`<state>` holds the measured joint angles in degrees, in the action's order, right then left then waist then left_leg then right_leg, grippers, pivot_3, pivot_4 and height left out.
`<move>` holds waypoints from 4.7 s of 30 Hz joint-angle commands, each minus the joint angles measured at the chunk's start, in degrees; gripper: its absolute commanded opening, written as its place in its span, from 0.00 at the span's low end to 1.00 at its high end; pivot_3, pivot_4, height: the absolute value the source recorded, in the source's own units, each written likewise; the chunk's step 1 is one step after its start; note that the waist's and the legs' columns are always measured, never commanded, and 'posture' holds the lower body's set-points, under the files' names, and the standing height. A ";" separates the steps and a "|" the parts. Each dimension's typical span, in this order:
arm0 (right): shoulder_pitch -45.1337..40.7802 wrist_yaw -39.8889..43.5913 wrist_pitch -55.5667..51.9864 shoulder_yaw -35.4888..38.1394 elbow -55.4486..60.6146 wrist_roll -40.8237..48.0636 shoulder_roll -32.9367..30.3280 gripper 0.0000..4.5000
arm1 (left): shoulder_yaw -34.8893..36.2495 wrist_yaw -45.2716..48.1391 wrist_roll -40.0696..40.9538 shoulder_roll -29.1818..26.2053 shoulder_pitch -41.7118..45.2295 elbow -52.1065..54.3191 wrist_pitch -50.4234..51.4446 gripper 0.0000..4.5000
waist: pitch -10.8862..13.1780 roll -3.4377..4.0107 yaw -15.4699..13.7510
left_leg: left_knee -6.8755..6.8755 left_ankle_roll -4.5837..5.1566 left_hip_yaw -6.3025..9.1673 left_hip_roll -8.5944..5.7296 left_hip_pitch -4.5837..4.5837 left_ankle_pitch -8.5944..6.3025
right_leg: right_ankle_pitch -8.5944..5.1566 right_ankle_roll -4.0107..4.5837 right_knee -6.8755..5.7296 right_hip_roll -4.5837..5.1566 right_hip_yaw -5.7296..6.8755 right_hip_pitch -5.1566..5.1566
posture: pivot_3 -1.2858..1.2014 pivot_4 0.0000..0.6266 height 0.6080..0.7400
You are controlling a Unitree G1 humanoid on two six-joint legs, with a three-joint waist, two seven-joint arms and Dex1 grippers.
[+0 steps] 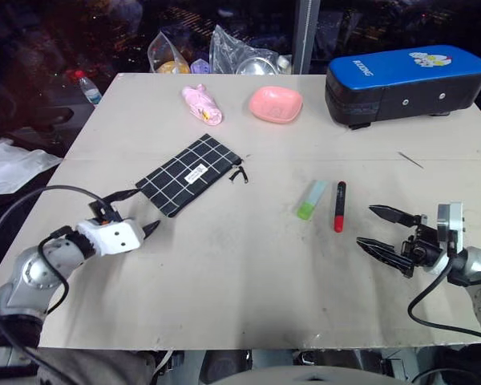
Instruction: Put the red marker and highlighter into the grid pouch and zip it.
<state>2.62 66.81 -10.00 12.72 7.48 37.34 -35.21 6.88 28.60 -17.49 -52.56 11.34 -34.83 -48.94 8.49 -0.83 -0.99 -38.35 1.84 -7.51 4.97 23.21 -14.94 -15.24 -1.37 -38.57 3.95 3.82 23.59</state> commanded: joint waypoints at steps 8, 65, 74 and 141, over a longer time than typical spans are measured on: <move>1.45 -2.54 1.51 1.42 3.22 -0.36 1.17 1.00 | -10.94 -5.99 -7.80 1.58 14.64 -13.14 -6.71 0.98 | 0.00 0.00 -0.10 | -0.05 -0.01 -0.19 -0.16 -0.03 0.01 | 0.00 -0.03 -0.22 0.01 0.02 0.00 | 0.52 0.24 0.83; -30.72 -36.04 -18.10 -16.86 -5.47 -18.68 14.32 1.00 | -17.24 -10.61 4.58 20.00 11.94 23.14 23.70 0.01 | 0.08 -0.12 0.48 | -0.86 -0.29 0.11 -0.08 0.62 0.18 | 0.02 -0.06 -0.51 -0.13 0.31 0.23 | 0.52 0.24 0.83; -40.38 -37.37 -18.95 -16.97 -18.02 -20.52 20.78 1.00 | -17.28 -10.02 2.23 21.19 7.89 26.04 24.10 0.01 | 0.08 -0.10 0.50 | -0.85 -0.29 0.10 -0.01 0.63 0.18 | 0.03 -0.05 -0.50 -0.19 0.31 0.24 | 0.52 0.24 0.83; -41.22 -17.00 -7.11 -37.52 -4.81 -39.29 18.87 0.01 | -18.28 -10.67 -3.67 26.76 6.46 27.36 25.29 0.00 | 0.10 -0.07 1.62 | -0.78 -0.29 0.08 0.06 0.66 0.18 | 0.03 -0.04 -0.44 -0.21 0.32 0.29 | 0.52 0.24 0.83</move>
<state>-37.65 48.56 -17.16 -24.01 -1.15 -2.83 -17.13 -11.47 18.26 -21.25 -25.91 17.29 -9.69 -23.46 8.58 -0.90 0.63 -39.13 1.54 -7.42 5.03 23.87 -14.77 -15.21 -1.41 -39.01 3.74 4.13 23.88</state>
